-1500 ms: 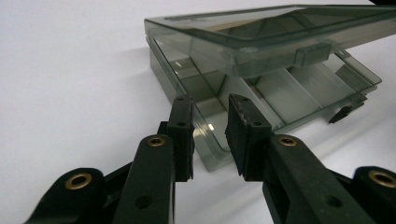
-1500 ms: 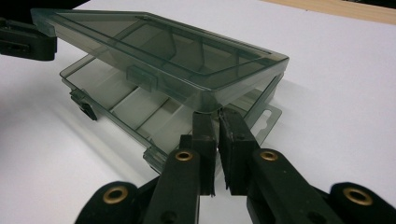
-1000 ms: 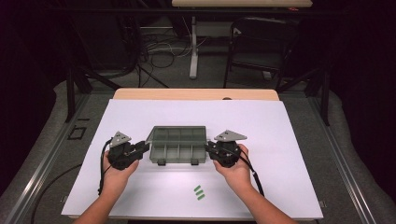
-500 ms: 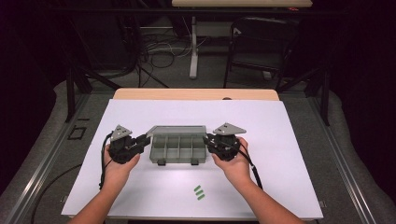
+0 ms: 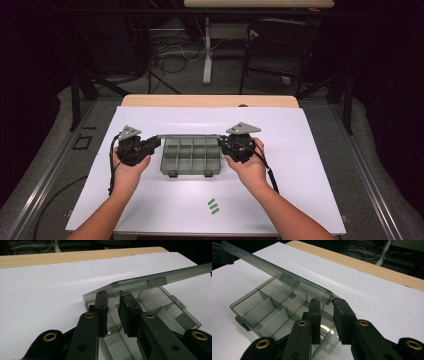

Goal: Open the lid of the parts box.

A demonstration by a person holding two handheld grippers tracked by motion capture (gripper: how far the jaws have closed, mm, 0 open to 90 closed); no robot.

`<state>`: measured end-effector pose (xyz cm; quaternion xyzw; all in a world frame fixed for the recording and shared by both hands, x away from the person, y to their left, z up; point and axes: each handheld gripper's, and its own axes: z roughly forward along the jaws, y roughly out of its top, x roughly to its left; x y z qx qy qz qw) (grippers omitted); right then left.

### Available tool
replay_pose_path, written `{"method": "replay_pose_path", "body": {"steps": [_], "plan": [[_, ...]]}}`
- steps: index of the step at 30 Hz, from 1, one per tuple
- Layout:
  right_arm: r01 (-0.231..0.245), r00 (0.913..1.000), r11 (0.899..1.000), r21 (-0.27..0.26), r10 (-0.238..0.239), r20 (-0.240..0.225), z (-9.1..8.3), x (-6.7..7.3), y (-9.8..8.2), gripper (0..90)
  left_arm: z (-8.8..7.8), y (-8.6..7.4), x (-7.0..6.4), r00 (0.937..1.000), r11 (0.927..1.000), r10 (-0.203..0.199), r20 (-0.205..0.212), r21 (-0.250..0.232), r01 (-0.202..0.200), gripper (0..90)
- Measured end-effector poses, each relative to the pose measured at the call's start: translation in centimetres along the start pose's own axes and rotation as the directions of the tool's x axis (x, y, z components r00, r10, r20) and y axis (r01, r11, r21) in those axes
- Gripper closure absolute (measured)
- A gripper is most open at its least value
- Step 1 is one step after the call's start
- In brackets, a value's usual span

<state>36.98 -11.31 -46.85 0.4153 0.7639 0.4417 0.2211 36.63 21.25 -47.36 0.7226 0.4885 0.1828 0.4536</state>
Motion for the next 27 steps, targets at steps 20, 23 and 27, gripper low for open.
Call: {"method": "replay_pose_path", "body": {"steps": [20,23,27], "plan": [[-0.017,0.9987,1.0,0.002,0.017,0.048,1.1,-0.7,1.9,80.4,0.7,2.2,0.6,0.9989,0.9992,-0.038,-0.027,0.011,0.039,84.5],[-0.027,0.9979,1.0,-0.005,0.027,0.058,1.4,-0.8,2.0,81.6,0.8,2.4,0.7,0.998,0.9982,-0.057,-0.027,0.017,0.057,85.5],[-0.028,0.9973,1.0,-0.014,0.029,0.067,1.6,-0.9,2.0,82.5,1.0,2.6,0.7,0.9975,0.9979,-0.063,-0.031,0.011,0.063,86.1]]}}
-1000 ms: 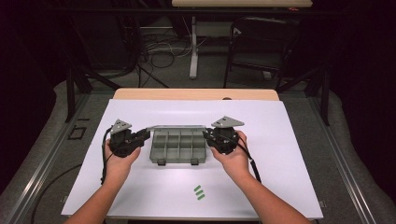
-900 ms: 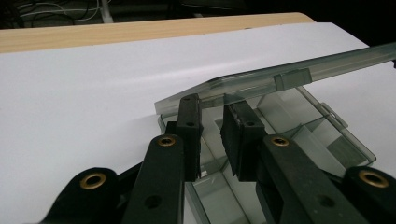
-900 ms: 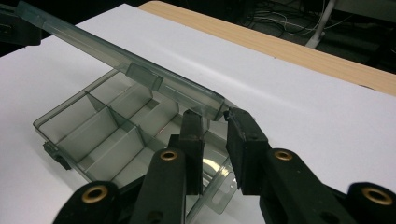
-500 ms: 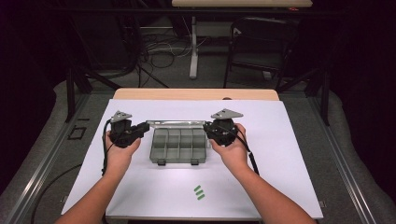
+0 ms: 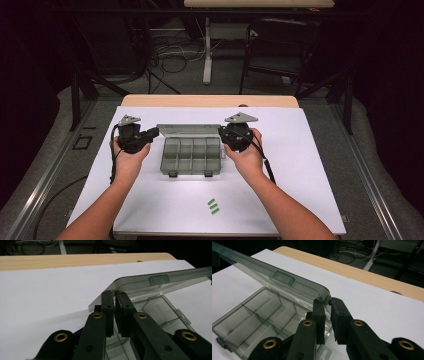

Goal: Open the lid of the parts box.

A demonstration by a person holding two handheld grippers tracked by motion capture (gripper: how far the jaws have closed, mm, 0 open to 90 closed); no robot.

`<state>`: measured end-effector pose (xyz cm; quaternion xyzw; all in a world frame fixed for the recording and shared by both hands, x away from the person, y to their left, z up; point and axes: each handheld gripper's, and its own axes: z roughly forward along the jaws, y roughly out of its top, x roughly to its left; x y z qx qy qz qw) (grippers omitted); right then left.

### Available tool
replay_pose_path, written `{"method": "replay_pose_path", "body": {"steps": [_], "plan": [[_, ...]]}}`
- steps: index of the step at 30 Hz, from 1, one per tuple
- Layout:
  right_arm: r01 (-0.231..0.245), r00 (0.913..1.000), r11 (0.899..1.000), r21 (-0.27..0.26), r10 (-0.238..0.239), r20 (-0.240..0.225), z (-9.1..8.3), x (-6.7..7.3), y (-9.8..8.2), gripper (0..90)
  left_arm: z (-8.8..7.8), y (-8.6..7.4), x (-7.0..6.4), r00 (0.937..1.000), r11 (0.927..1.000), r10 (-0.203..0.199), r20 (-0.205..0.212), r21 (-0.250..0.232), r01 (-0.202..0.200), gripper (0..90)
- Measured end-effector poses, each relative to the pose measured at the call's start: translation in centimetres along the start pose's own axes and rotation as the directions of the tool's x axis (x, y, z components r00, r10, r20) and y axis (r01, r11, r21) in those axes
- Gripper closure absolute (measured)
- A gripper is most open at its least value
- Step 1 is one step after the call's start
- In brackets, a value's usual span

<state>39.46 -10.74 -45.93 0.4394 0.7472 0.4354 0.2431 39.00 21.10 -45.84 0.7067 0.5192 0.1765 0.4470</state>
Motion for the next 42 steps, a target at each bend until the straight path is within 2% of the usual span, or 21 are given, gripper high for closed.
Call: {"method": "replay_pose_path", "body": {"steps": [11,18,20,34,38,42], "plan": [[-0.024,0.9997,0.999,-0.02,0.025,0.008,0.5,-0.3,0.3,83.3,0.4,0.5,-0.1,0.9996,0.9998,-0.018,-0.024,-0.012,0.018,87.2],[-0.029,0.9995,0.999,-0.02,0.029,0.01,0.9,-0.4,0.3,79.1,0.8,1.0,0.0,0.9985,0.999,-0.041,-0.036,-0.017,0.041,87.5],[-0.016,0.9997,1.0,-0.006,0.017,0.018,1.2,-0.3,0.1,77.9,1.0,1.2,0.0,0.9981,0.9987,-0.046,-0.042,-0.022,0.045,87.7],[-0.029,0.9989,0.999,0.018,0.029,0.037,2.7,-0.9,-0.6,77.8,1.7,2.0,0.1,0.9967,0.9984,-0.053,-0.062,-0.022,0.052,88.3],[-0.026,0.9981,0.999,0.032,0.025,0.057,3.4,-0.9,-1.0,77.8,1.9,2.2,0.2,0.9962,0.998,-0.059,-0.064,-0.025,0.057,88.2],[-0.048,0.9965,0.998,0.04,0.045,0.071,4.1,-1.2,-1.5,77.9,1.9,2.2,0.2,0.9963,0.9981,-0.058,-0.064,-0.024,0.056,88.3]]}}
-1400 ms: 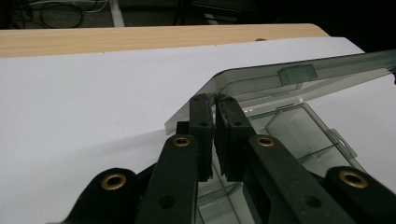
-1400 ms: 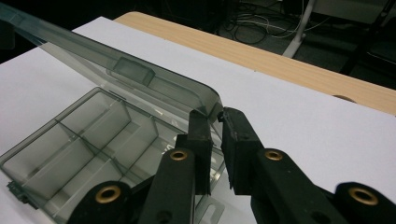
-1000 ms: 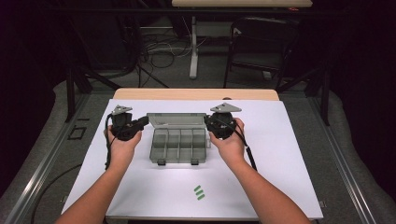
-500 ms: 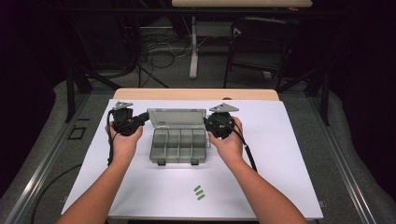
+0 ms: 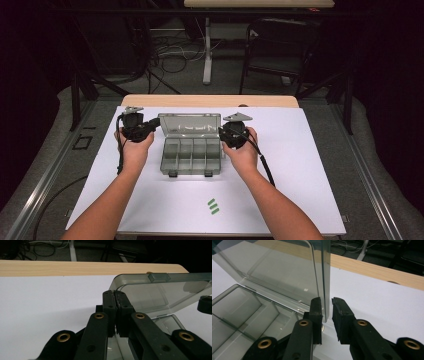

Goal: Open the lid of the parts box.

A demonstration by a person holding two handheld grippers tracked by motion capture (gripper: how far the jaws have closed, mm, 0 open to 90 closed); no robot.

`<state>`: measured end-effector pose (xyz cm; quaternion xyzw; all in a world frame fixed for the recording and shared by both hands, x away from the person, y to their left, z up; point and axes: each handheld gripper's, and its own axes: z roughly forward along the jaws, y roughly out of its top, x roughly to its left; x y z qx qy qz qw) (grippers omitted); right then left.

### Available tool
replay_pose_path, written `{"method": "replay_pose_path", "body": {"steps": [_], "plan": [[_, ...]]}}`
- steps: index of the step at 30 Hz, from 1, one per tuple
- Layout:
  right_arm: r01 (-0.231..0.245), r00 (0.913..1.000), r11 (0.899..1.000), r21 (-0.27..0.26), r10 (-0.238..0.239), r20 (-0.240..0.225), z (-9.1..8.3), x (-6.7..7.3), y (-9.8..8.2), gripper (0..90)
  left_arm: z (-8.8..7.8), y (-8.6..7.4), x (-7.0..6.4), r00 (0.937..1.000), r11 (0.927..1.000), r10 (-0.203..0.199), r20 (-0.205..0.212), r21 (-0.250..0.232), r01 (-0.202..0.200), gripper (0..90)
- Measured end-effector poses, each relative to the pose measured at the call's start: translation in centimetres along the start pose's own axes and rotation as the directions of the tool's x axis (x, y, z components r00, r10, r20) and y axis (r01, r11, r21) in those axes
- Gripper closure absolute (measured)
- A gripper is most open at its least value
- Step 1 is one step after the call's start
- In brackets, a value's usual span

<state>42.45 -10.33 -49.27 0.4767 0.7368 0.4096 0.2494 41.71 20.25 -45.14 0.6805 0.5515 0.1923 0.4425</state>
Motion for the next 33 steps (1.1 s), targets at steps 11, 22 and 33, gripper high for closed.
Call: {"method": "replay_pose_path", "body": {"steps": [11,22,33], "plan": [[-0.069,0.9975,0.998,-0.005,0.07,0.014,1.2,0.2,-0.6,86.1,0.1,0.0,0.0,1.0,1.0,-0.004,-0.002,-0.003,0.004,88.2],[-0.163,0.9866,0.987,-0.011,0.163,0.008,1.2,0.1,-0.7,88.0,0.6,-0.4,0.0,0.9999,0.9997,0.015,0.008,-0.018,-0.015,77.7],[-0.177,0.9842,0.984,-0.013,0.177,0.003,1.4,0.0,-0.6,88.0,1.7,-1.7,0.4,0.9996,0.9996,0.027,-0.002,0.003,-0.027,72.2]]}}
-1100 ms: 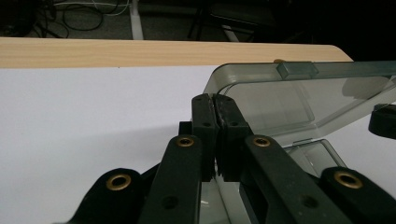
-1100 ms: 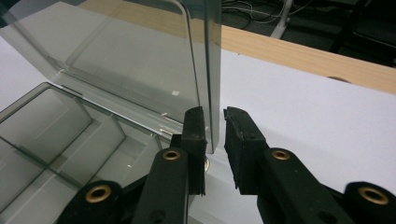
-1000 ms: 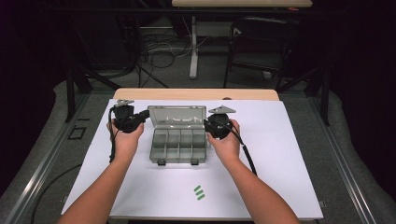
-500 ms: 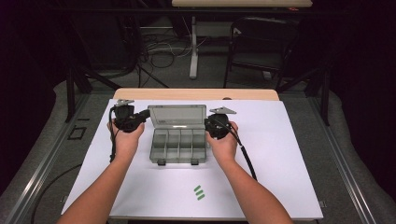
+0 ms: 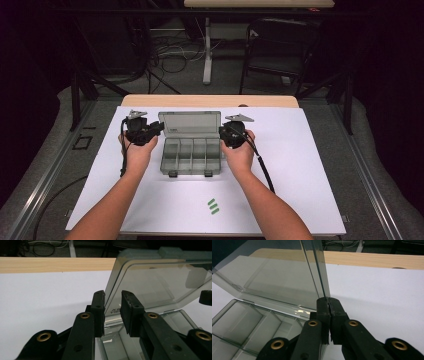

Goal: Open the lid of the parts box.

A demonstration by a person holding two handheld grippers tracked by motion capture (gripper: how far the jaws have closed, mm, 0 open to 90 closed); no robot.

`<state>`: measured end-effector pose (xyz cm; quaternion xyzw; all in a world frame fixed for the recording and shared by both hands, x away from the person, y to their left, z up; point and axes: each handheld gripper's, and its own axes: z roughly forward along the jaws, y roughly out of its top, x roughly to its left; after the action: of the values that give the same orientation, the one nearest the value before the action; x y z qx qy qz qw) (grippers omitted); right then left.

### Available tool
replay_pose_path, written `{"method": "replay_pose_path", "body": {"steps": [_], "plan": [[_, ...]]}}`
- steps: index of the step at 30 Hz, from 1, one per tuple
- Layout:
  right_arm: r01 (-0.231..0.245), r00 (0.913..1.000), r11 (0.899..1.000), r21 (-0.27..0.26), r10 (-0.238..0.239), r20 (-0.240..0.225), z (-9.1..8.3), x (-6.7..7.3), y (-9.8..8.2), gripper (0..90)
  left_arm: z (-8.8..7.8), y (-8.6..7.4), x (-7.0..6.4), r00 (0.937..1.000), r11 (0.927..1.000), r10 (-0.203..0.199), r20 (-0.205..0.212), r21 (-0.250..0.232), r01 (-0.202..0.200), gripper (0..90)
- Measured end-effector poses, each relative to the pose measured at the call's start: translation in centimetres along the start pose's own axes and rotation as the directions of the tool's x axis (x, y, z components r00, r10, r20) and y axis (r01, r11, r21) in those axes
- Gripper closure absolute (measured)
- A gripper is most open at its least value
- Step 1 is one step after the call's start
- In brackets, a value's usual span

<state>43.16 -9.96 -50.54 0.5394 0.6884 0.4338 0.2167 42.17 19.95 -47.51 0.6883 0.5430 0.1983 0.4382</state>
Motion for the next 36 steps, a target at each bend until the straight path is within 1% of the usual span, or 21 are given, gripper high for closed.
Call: {"method": "replay_pose_path", "body": {"steps": [1,5,7,9,11,13,14,16,18,24,26,29,32,33,35,36], "plan": [[0.002,1.0,1.0,-0.002,-0.002,0.0,0.0,0.0,0.0,88.0,0.3,-0.2,0.1,1.0,1.0,0.001,0.002,0.009,-0.001,72.2],[0.004,1.0,1.0,-0.003,-0.004,-0.003,0.1,-0.1,0.0,88.1,0.7,-0.7,0.4,1.0,0.9999,0.005,-0.006,0.015,-0.005,72.5],[0.003,1.0,1.0,-0.007,-0.003,-0.002,0.2,-0.1,0.0,88.1,1.1,-1.0,0.7,1.0,0.9996,-0.001,-0.009,0.028,0.002,73.6],[0.002,1.0,1.0,-0.007,-0.002,-0.002,0.2,-0.1,0.0,88.1,1.2,-1.1,0.7,0.9999,0.9997,-0.006,-0.012,0.025,0.006,74.5],[-0.001,1.0,1.0,-0.012,0.001,-0.004,0.3,-0.2,0.0,88.1,1.5,-1.3,1.0,0.9998,0.9992,-0.015,-0.009,0.037,0.015,75.4],[-0.003,1.0,1.0,-0.012,0.003,-0.004,0.4,-0.2,0.0,88.2,1.6,-1.5,1.0,0.9997,0.9992,-0.023,-0.006,0.033,0.023,75.4],[-0.002,1.0,1.0,-0.015,0.002,-0.003,0.4,-0.3,0.0,88.2,1.9,-1.6,1.2,0.9997,0.9991,-0.026,0.004,0.033,0.026,75.4],[-0.004,1.0,1.0,-0.013,0.004,-0.004,0.4,-0.3,0.1,88.2,2.0,-1.7,1.3,0.9996,0.999,-0.028,0.003,0.036,0.028,75.4],[-0.007,1.0,1.0,-0.015,0.007,-0.004,0.5,-0.3,0.1,88.2,2.2,-1.8,1.3,0.9996,0.9988,-0.026,-0.005,0.041,0.026,75.4],[-0.026,0.9996,1.0,-0.016,0.026,-0.008,0.7,-0.4,0.2,88.2,2.8,-2.2,1.4,0.9996,0.9984,-0.027,-0.01,0.049,0.027,78.0],[-0.032,0.9994,0.999,-0.016,0.032,-0.009,0.7,-0.4,0.2,88.2,3.3,-2.5,1.5,0.9994,0.9979,-0.03,-0.018,0.056,0.031,78.7],[-0.027,0.9996,1.0,-0.016,0.027,-0.007,0.8,-0.5,0.2,88.2,3.6,-2.6,1.5,0.9996,0.9976,-0.022,-0.02,0.065,0.024,79.4],[-0.027,0.9996,1.0,-0.014,0.027,-0.006,0.9,-0.5,0.3,88.3,4.0,-2.7,1.5,0.9994,0.9978,-0.018,-0.031,0.063,0.02,80.8],[-0.029,0.9996,1.0,-0.013,0.029,-0.005,0.9,-0.5,0.3,88.3,4.0,-2.8,1.5,0.9992,0.9982,-0.019,-0.035,0.055,0.021,81.2],[-0.031,0.9995,0.999,-0.012,0.031,-0.009,0.9,-0.5,0.3,88.3,4.1,-2.8,1.4,0.9991,0.9986,-0.02,-0.036,0.049,0.022,82.6],[-0.034,0.9994,0.999,-0.008,0.034,-0.007,0.9,-0.5,0.4,88.2,4.2,-2.8,1.4,0.9992,0.9986,-0.014,-0.038,0.05,0.016,83.2]]}}
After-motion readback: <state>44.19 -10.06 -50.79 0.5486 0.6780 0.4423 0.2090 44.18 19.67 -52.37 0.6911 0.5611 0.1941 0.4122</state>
